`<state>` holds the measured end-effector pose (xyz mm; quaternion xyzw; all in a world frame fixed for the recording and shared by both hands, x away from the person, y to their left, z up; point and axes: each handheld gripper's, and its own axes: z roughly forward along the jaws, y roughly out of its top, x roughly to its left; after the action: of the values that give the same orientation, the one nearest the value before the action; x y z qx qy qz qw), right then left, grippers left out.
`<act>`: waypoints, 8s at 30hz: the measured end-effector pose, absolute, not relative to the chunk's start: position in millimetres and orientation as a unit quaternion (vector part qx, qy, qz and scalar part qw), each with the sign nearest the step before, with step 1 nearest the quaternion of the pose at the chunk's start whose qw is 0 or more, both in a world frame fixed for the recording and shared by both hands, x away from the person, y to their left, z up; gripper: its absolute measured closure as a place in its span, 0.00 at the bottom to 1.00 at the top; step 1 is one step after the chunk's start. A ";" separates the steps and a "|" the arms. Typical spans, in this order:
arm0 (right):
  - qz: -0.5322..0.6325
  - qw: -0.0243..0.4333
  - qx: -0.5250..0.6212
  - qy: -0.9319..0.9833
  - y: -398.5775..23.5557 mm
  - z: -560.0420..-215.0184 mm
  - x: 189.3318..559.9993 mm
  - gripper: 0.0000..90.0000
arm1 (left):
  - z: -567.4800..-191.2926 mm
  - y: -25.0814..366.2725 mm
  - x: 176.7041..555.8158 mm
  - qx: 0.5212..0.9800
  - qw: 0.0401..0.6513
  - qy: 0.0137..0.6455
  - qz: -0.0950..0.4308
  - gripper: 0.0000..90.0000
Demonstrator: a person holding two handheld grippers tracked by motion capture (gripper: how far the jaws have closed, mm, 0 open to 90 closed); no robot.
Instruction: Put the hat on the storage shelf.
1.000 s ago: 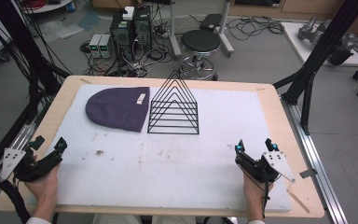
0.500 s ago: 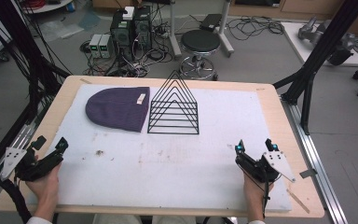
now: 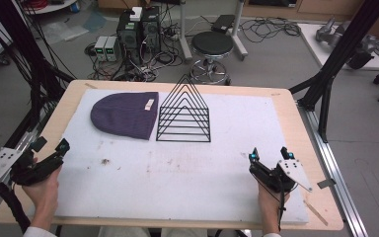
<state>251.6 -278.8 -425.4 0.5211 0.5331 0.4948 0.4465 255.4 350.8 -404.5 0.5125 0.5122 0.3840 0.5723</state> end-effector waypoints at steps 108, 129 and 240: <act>0.499 0.428 0.495 0.569 -265.7 -425.7 260.6 0.08 | -419.8 299.3 474.1 0.570 0.241 0.779 0.105 0.19; 0.493 0.432 0.495 0.571 -262.0 -426.0 261.6 0.08 | -418.9 294.0 469.9 0.565 0.241 0.779 0.130 0.45; 0.547 0.400 0.458 0.575 -262.7 -419.2 256.5 0.08 | -233.5 168.1 250.9 0.712 0.562 0.099 0.409 0.90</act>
<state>256.5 -262.7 -419.2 0.4581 0.5750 0.5474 0.3999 250.9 168.1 -233.5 0.7117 0.0993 0.4091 0.5623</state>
